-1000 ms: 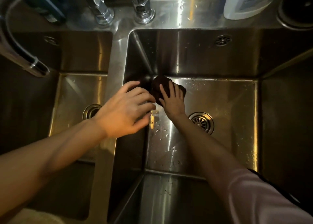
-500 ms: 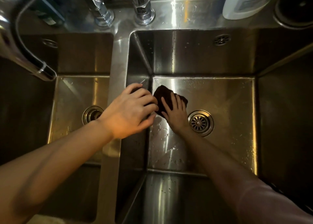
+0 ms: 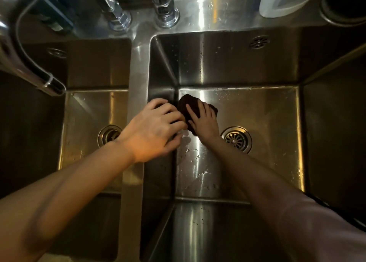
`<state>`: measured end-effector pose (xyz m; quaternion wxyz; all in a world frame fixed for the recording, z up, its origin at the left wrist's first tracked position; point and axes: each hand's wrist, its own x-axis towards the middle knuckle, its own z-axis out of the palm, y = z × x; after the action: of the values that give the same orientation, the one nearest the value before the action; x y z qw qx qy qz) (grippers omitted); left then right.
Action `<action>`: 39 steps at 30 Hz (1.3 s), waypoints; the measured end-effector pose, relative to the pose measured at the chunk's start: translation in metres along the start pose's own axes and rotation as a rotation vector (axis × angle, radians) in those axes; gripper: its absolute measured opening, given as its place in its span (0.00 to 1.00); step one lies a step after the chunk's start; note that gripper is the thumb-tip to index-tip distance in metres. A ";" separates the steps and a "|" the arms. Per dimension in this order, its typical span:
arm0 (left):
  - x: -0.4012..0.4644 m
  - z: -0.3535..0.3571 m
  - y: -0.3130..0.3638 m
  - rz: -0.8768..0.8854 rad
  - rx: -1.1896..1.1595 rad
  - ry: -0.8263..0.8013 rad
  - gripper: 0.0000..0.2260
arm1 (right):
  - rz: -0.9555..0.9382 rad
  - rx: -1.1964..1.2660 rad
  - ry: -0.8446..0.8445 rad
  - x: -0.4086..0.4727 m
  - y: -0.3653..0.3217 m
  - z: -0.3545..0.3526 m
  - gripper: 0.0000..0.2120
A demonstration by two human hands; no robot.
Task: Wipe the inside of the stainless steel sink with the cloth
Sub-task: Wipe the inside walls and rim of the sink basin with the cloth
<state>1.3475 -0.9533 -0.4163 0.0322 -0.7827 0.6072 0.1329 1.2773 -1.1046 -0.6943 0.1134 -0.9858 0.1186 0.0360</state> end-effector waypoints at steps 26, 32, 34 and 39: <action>0.002 -0.003 0.000 -0.011 0.005 -0.001 0.18 | 0.169 0.003 0.066 -0.038 0.002 0.008 0.30; 0.001 -0.004 0.000 -0.008 -0.010 -0.021 0.19 | -0.049 0.073 -0.032 0.034 0.012 -0.009 0.29; 0.002 -0.005 0.000 -0.006 -0.008 -0.038 0.19 | 0.021 0.108 -0.030 0.022 0.022 -0.009 0.29; 0.001 -0.004 0.000 -0.033 0.018 -0.051 0.20 | 0.362 0.175 0.066 -0.029 -0.016 0.006 0.29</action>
<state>1.3484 -0.9554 -0.4126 0.0571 -0.7885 0.5945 0.1467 1.2524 -1.0817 -0.6944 0.1866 -0.9354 0.3001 0.0132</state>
